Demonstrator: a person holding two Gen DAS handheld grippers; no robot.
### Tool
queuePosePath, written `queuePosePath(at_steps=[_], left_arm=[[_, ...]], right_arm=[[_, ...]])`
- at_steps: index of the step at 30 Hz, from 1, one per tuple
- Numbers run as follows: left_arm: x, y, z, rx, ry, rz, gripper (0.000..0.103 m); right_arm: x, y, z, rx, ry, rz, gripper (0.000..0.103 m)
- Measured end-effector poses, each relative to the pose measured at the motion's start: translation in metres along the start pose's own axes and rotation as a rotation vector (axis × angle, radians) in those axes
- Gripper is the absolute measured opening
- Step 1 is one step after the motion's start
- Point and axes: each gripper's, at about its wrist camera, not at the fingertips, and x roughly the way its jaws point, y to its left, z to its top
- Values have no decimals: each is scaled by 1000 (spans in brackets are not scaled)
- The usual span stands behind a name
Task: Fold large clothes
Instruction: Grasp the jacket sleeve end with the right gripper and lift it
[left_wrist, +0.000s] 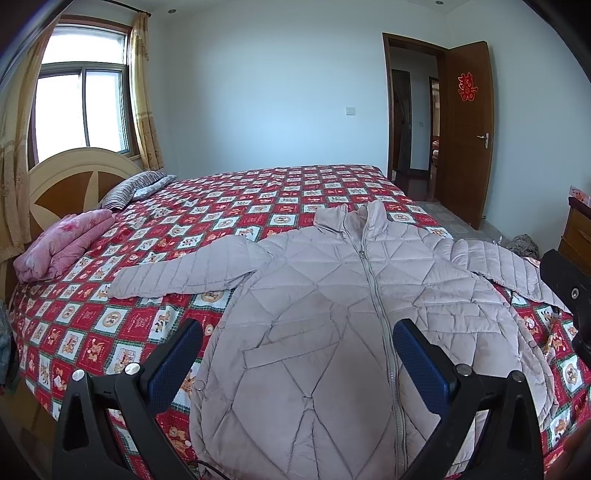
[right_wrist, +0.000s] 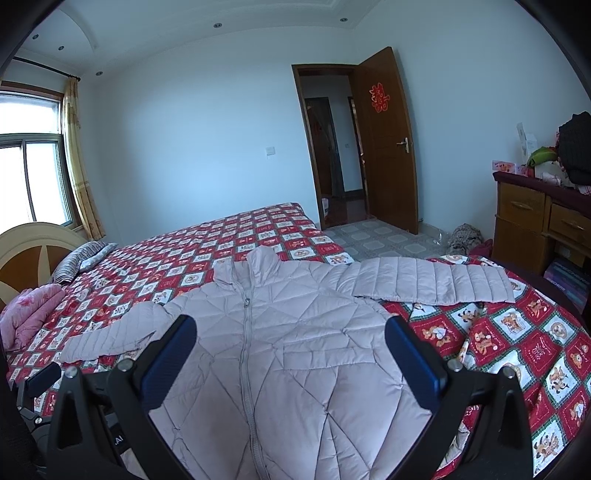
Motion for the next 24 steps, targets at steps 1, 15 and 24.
queuePosePath(at_steps=[1,15,24], left_arm=[[2,0,0,0,3,-4,102],[117,25,11,-46,116,-160,102],[218,47,37,-19,138,-115,102]], right_arm=[[2,-1,0,0,4,-4,103],[86,-101,-10,153,168,-150,103],[127,-260,19,374,176,-391,88]])
